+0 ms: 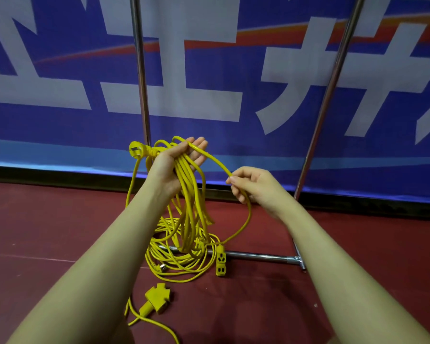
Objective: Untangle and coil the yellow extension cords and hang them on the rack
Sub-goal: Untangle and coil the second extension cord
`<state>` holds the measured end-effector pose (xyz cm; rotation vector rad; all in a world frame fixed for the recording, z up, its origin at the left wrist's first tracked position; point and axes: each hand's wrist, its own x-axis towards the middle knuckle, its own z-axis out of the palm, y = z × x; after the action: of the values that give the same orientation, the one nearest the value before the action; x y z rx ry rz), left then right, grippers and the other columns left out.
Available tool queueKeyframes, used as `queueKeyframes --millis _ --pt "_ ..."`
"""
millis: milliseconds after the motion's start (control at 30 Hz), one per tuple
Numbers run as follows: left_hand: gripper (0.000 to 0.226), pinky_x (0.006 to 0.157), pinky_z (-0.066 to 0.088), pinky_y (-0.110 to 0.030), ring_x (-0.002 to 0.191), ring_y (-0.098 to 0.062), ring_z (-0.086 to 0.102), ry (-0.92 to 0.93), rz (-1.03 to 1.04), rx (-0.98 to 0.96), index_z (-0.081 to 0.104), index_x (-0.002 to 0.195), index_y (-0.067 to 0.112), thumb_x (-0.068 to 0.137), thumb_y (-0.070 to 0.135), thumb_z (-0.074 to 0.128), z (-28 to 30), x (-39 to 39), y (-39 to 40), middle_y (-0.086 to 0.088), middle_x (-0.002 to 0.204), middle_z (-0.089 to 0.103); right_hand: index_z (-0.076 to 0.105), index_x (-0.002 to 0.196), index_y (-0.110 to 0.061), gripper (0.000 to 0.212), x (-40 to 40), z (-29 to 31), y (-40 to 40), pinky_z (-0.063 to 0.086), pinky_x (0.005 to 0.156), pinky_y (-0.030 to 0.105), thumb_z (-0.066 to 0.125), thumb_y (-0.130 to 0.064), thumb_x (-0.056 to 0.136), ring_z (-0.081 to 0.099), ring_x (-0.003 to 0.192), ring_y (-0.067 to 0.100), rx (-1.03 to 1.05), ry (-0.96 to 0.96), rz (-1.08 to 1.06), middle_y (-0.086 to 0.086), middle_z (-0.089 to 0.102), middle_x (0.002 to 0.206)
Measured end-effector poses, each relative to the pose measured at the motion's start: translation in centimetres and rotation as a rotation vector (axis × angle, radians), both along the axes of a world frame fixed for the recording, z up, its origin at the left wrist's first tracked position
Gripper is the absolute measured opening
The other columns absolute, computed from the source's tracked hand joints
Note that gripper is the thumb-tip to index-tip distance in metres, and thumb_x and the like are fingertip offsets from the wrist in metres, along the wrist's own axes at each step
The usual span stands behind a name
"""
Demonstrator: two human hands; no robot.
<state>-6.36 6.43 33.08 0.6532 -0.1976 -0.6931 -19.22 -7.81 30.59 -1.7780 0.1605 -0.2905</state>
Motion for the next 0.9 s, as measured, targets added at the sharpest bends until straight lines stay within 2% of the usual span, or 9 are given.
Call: queueKeyframes --millis 67,167,333,500,667,733,833,900 --pt "0.020 0.076 0.056 -0.037 0.072 -0.021 0.072 -0.001 0.021 -0.006 0.057 0.098 0.003 0.100 0.008 0.038 -0.2 -0.2 -0.2 -0.012 0.079 0.073 0.063 0.083 -0.008 0.017 0.2 -0.1 -0.2 0.033 0.045 0.016 0.051 -0.007 0.095 0.043 0.042 0.006 0.018 -0.036 -0.005 -0.002 0.057 0.057" --pt "0.019 0.078 0.055 -0.036 0.074 -0.019 0.072 0.008 0.046 -0.049 0.056 0.098 0.003 0.100 0.014 0.041 -0.3 -0.6 -0.6 -0.010 0.080 0.073 0.064 0.084 -0.007 0.022 0.4 0.2 0.3 0.029 0.044 0.013 0.046 -0.007 0.097 0.036 0.040 0.004 -0.039 -0.038 0.113 -0.001 0.054 0.058" --pt "0.017 0.066 0.059 -0.029 0.065 -0.011 0.070 -0.002 0.073 -0.102 0.057 0.094 0.005 0.097 0.018 0.048 0.1 -1.3 -0.6 -0.005 0.077 0.073 0.065 0.083 -0.008 0.025 0.5 0.7 1.3 0.028 0.046 0.015 0.044 -0.009 0.098 0.034 0.041 0.003 -0.093 -0.021 0.276 -0.004 0.052 0.055" --pt "0.020 0.055 0.054 -0.020 0.058 -0.005 0.066 -0.053 -0.012 -0.108 0.055 0.113 0.010 0.097 0.009 0.043 0.2 -1.3 -0.6 0.001 0.090 0.074 0.064 0.083 -0.004 0.023 0.3 0.6 0.8 0.029 0.043 0.016 0.046 -0.010 0.096 0.036 0.038 0.005 0.022 0.001 0.247 -0.003 0.051 0.052" --pt "0.018 0.075 0.057 -0.037 0.079 -0.018 0.072 -0.045 -0.021 -0.161 0.054 0.102 0.009 0.097 0.002 0.038 0.3 -1.1 -0.5 -0.008 0.088 0.074 0.060 0.082 -0.003 0.020 0.4 0.0 0.2 0.027 0.041 0.019 0.047 -0.012 0.095 0.038 0.036 0.007 0.185 0.036 0.200 0.000 0.049 0.051" --pt "0.016 0.072 0.058 -0.037 0.072 -0.016 0.072 -0.021 -0.016 -0.180 0.052 0.098 0.009 0.098 0.002 0.037 0.3 -1.3 -0.7 -0.009 0.084 0.074 0.061 0.081 -0.003 0.022 0.2 -0.3 -0.2 0.032 0.043 0.019 0.048 -0.016 0.093 0.041 0.040 0.010 0.180 0.082 0.205 0.002 0.050 0.052" --pt "0.015 0.061 0.058 -0.025 0.052 -0.008 0.064 0.035 0.006 -0.187 0.053 0.096 0.009 0.099 0.004 0.039 0.4 -1.4 -0.8 -0.007 0.078 0.073 0.063 0.075 -0.005 0.029 0.0 -1.7 -0.8 0.041 0.053 0.020 0.050 -0.021 0.094 0.047 0.049 0.012 0.083 0.187 0.168 0.002 0.053 0.054" --pt "0.015 0.052 0.053 -0.020 0.046 -0.005 0.058 0.041 0.036 -0.181 0.054 0.098 0.008 0.098 0.005 0.039 0.4 -1.2 -0.8 -0.005 0.074 0.072 0.065 0.073 -0.009 0.027 0.1 -2.6 -1.2 0.042 0.061 0.021 0.052 -0.022 0.094 0.049 0.054 0.010 0.014 0.209 0.107 -0.001 0.053 0.057"
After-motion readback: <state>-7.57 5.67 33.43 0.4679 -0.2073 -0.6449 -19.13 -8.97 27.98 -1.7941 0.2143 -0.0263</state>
